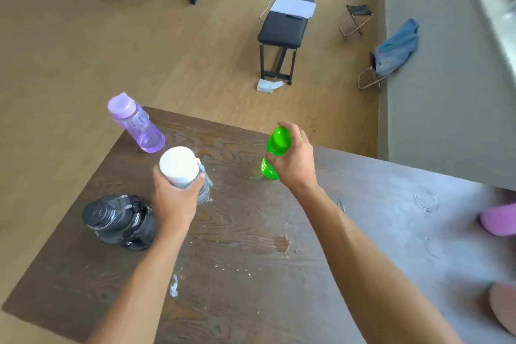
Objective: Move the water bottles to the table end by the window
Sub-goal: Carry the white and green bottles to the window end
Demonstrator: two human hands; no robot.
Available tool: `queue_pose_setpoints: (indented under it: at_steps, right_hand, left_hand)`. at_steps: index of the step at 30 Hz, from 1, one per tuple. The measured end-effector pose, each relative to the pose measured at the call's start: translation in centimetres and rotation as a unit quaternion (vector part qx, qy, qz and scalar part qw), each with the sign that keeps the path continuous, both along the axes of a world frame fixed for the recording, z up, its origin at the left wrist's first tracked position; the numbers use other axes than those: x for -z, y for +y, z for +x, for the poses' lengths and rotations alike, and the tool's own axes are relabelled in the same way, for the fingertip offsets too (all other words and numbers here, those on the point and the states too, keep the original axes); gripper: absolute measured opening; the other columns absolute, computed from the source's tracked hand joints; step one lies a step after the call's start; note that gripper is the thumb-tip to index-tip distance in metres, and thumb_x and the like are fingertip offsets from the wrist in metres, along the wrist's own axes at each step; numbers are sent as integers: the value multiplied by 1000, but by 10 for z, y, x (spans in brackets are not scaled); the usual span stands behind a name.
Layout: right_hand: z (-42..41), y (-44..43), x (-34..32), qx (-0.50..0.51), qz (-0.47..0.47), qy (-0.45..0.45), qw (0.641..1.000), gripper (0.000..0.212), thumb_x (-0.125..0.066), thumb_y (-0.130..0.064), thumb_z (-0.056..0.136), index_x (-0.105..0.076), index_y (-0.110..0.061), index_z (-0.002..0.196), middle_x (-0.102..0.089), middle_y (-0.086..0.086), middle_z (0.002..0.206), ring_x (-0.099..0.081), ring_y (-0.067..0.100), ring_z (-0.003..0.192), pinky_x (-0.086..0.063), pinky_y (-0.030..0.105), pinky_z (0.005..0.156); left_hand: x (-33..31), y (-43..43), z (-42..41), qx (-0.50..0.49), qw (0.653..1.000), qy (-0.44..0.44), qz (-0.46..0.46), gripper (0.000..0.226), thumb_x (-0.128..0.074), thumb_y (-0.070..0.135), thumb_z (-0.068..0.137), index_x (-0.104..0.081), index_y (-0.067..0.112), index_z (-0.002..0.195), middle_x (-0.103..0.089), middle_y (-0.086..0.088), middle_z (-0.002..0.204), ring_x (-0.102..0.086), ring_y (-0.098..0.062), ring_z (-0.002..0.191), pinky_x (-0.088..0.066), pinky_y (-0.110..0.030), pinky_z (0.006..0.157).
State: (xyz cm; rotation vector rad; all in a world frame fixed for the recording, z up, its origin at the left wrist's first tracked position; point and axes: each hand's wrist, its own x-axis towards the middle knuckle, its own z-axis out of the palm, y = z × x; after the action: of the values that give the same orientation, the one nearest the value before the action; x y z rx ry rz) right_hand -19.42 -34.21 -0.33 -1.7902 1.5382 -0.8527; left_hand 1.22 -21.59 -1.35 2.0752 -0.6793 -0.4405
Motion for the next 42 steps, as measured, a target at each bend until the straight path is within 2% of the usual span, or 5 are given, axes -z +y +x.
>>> queue_pose_setpoints:
  at_steps: [9,21,32,39,42]
  right_hand:
    - [-167,67,-50,211,-98,-30,972,82,-90,-15,68,-53,-20,141,-63,-2,137,-55,9,121,-28,-6,94]
    - [-374,167,-6,405,-71,28,911,78,-91,-20,66,-57,-15,136,-65,1,130,-61,21,120,-27,-2,99]
    - [-376,173,26,367,-58,28,928,90,-97,-23,66,-53,-8,144,-64,11,134,-60,26,125,-22,-5,103]
    - [-359,173,-45,343,-211,115,908,72,-94,-20,72,-61,1,132,-60,24,136,-57,39,130,-42,50,114]
    - [-324,164,-88,277,-272,114,914,49,-89,-18,80,-68,2,119,-66,22,126,-62,37,120,-48,49,107]
  left_hand:
    - [-37,-53,-145,287,955,50,-51,78,-97,22,67,-52,43,127,-60,11,122,-59,-17,115,-50,-36,97]
    - [-15,-116,-473,620,784,26,-30,79,-96,27,63,-58,26,132,-70,7,113,-65,-20,108,-40,-22,77]
    - [8,-128,-515,639,769,-20,-5,89,-93,40,66,-50,28,144,-71,1,132,-64,-24,124,-51,-33,96]
    - [-44,-95,-440,626,777,-59,-38,81,-80,40,80,-46,26,151,-55,2,154,-52,-21,141,-45,-41,114]
    - [-88,-67,-357,554,816,-89,-140,60,-78,31,85,-59,19,141,-63,2,142,-56,-14,133,-45,-30,112]
